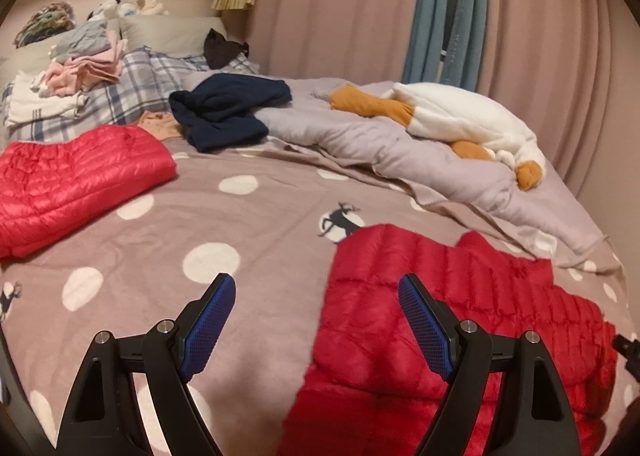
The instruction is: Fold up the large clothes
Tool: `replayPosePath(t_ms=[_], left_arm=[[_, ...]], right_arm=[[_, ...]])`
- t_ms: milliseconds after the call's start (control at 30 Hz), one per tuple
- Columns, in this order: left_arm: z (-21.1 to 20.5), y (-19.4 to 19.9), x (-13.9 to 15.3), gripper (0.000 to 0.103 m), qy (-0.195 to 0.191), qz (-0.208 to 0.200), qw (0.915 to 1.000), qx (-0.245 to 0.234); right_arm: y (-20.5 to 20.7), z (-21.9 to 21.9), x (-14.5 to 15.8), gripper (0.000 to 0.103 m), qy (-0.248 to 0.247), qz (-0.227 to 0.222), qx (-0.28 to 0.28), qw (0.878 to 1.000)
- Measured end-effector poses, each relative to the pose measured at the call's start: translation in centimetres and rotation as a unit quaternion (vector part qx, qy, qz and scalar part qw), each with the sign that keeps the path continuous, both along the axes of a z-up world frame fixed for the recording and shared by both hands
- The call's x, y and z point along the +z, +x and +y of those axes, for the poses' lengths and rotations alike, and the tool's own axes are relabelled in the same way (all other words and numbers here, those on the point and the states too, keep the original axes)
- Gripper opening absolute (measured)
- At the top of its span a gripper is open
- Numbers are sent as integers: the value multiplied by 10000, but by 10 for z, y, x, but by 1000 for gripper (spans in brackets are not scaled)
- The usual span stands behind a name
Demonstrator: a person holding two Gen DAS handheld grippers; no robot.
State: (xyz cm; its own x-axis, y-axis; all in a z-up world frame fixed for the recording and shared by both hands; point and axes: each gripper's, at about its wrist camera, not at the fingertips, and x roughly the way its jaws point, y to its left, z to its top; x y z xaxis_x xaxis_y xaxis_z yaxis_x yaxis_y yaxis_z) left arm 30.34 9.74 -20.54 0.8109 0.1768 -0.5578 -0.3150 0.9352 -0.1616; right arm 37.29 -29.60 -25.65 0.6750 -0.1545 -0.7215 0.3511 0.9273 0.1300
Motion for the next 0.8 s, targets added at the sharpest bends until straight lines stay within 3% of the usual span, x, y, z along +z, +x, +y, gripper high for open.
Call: replayPosePath(t_ms=[67,133,200,233,333,433,467,533,567,600,700,800], left_arm=[[-2,1,-1,83,23,34,10000,-37],[-1,0,-2,83,96,65,9999,-15],[-2,1,-2,83,185,76,9998,1],[-1,1,-1,83,251,53,9997,17],[-1,5,-2,83,328,41,9994,63],[-4,10,-8,83,231,106,9997,-32],[-8,14,-12,83,221,172,9996,-103],[-17,21,-21,78,260,359,9986,-277],[-23,24,-25,75,286,420,9978,-418],[-30,26,-28,72,325,440,9969,-572],[-41,33,-39,70,445,567,9939,-833],[-44,50,-64,63,426,1081,9883,-989]], right_arm=[[9,19,-8,81,28,49,312,9995],[24,35,-22,54,18,184,538,9984],[36,40,-38,18,257,392,748,9961],[35,40,-41,13,444,354,874,9946],[20,36,-28,12,60,131,804,9967],[7,20,-12,13,-915,187,434,9947],[2,11,-9,16,-881,225,481,9947],[2,0,-10,29,-654,408,661,9948],[-1,-3,-9,43,-652,407,643,9950],[-5,-5,-6,50,-700,322,610,9952],[-16,-3,7,49,-795,29,778,9938],[-9,5,4,41,-916,90,1150,9891]])
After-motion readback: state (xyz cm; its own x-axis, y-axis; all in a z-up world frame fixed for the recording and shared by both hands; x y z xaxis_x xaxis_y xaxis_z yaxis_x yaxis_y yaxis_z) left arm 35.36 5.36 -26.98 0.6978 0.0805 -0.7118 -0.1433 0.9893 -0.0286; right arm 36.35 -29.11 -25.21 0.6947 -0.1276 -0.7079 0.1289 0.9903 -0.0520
